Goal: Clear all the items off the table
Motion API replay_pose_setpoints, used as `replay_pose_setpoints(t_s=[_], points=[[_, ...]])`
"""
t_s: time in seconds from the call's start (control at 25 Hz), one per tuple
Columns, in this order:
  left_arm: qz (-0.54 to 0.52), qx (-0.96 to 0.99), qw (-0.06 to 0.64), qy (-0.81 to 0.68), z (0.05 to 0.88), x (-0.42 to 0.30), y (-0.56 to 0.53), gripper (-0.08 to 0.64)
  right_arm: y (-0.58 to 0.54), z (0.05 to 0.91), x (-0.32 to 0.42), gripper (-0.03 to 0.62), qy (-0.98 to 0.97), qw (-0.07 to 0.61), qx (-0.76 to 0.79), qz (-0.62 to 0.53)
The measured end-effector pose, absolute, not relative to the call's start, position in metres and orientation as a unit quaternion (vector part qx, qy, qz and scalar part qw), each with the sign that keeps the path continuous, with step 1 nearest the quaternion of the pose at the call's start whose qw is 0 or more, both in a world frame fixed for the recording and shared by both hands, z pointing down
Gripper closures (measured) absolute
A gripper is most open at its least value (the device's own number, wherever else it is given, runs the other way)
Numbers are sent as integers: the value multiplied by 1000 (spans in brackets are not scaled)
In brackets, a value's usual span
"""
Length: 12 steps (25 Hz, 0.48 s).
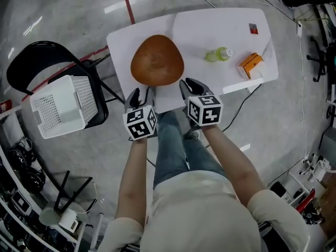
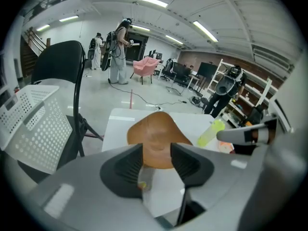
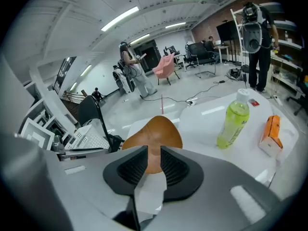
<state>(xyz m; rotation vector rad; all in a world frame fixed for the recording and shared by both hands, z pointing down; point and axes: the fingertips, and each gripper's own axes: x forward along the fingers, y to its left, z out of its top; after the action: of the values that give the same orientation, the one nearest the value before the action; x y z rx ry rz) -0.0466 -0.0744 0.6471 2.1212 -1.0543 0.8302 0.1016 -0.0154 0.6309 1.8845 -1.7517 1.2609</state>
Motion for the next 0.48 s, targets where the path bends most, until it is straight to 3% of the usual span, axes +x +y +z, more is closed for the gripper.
replay_pose_setpoints(t_s=[0.24, 0.48], points=[[324, 782, 335, -414, 691, -50, -99, 282, -25, 676, 113, 500, -571, 142, 659, 469], [326, 766, 353, -426, 722, -54, -122, 232, -28, 712, 117, 488, -543, 153, 662, 493]])
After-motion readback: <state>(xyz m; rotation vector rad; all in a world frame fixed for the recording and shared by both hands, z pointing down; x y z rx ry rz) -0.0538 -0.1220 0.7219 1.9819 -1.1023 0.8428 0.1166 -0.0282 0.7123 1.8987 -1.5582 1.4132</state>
